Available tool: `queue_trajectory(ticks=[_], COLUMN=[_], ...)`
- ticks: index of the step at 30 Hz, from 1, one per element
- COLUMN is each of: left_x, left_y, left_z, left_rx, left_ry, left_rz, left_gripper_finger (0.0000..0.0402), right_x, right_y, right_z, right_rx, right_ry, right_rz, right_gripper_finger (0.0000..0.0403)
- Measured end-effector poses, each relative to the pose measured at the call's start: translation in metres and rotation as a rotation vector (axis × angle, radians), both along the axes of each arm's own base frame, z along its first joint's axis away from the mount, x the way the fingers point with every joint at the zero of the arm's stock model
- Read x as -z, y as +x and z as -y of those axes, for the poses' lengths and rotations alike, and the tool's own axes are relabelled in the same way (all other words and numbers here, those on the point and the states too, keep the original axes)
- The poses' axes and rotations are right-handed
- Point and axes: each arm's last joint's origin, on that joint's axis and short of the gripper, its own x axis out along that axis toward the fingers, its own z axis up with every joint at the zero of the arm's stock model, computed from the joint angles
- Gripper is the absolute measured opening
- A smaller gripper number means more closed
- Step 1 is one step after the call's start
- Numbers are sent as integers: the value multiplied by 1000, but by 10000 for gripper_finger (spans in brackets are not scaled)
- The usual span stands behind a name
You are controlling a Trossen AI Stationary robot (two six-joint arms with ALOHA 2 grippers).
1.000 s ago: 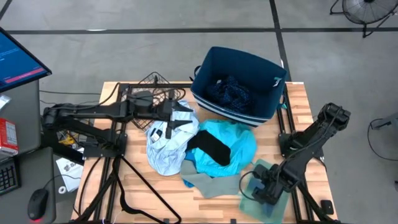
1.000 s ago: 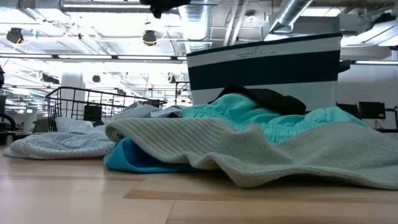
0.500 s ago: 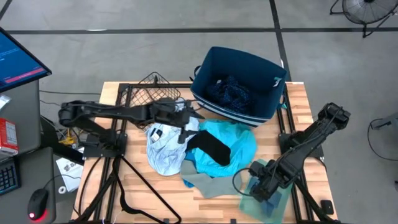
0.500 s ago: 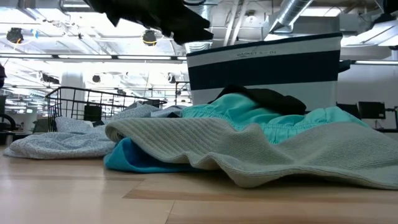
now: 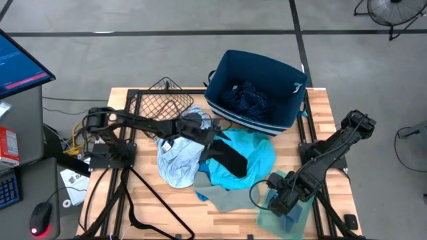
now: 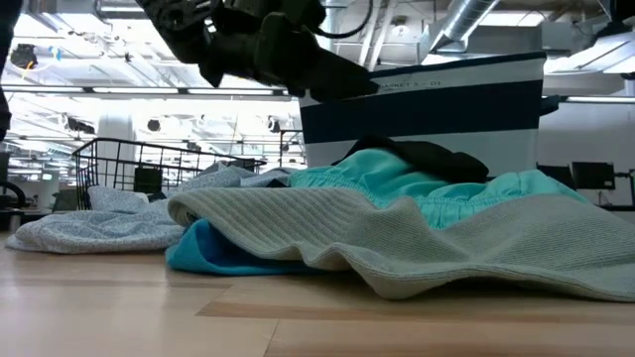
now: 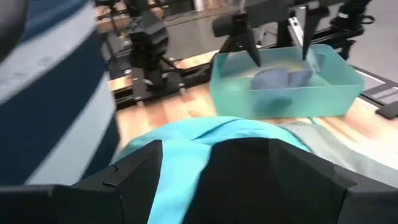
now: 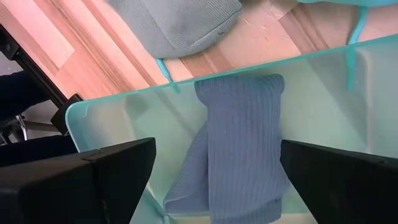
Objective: Pick & Place Cloths
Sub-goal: Put the black sock into the green bin
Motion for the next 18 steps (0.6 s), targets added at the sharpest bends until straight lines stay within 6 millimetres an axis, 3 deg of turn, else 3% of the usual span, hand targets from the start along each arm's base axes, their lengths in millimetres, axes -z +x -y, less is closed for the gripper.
queue_trajectory(ticks=[7, 18], left_x=[16, 47], left_y=[12, 19], left_z=[17, 18], left_rx=[53, 71], left_ry=[1, 11], left_rz=[48, -25], left_gripper_finger=[280, 280], right_x=[0, 0], right_y=[1, 8], right_z=[1, 8], right_rx=[7, 49], right_ry=[-20, -40], right_rz=[20, 39], right_gripper_finger=[332, 330])
